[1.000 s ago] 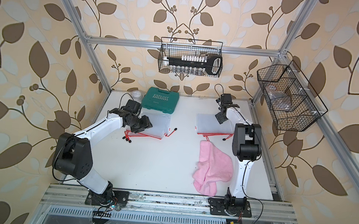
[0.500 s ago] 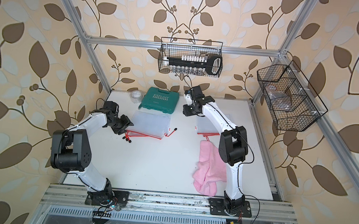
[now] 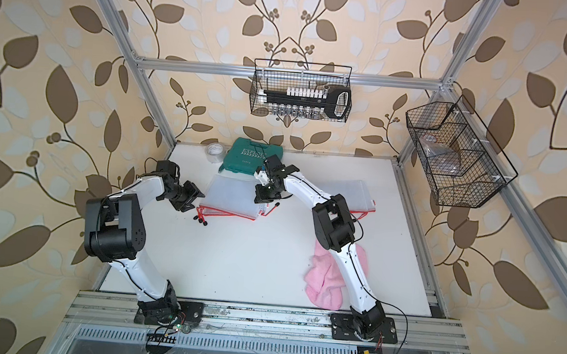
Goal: Wipe the document bag
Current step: Pick up the document bag.
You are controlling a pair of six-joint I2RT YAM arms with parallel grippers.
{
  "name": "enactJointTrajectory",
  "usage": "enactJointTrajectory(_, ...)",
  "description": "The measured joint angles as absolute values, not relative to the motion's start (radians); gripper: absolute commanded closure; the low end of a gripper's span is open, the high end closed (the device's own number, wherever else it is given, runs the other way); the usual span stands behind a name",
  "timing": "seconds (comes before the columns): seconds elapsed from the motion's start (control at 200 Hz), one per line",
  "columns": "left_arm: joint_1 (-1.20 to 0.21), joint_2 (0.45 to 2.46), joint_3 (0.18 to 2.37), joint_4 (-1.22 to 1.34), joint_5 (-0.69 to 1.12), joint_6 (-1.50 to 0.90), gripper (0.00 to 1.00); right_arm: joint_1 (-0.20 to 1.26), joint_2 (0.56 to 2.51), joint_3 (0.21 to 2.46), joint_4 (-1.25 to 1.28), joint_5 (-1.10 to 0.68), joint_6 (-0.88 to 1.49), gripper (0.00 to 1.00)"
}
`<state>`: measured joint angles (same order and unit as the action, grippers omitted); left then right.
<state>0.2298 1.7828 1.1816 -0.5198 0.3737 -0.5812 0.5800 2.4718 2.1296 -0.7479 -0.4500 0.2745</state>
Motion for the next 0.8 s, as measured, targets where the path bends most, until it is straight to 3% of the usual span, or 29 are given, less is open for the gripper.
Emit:
enactJointTrajectory(0.575,0.229,1.9,1.211,-0.414,0.414,-0.579,0.49,0.56,2.535,2.176,-0.804,-0.454,0.288,1.0)
enactJointTrajectory(0.8,0.229,1.887,1.209,-0.422,0.384,-0.575,0.45,0.559,2.535,2.175,-0.804,-0.456,0.288,1.0)
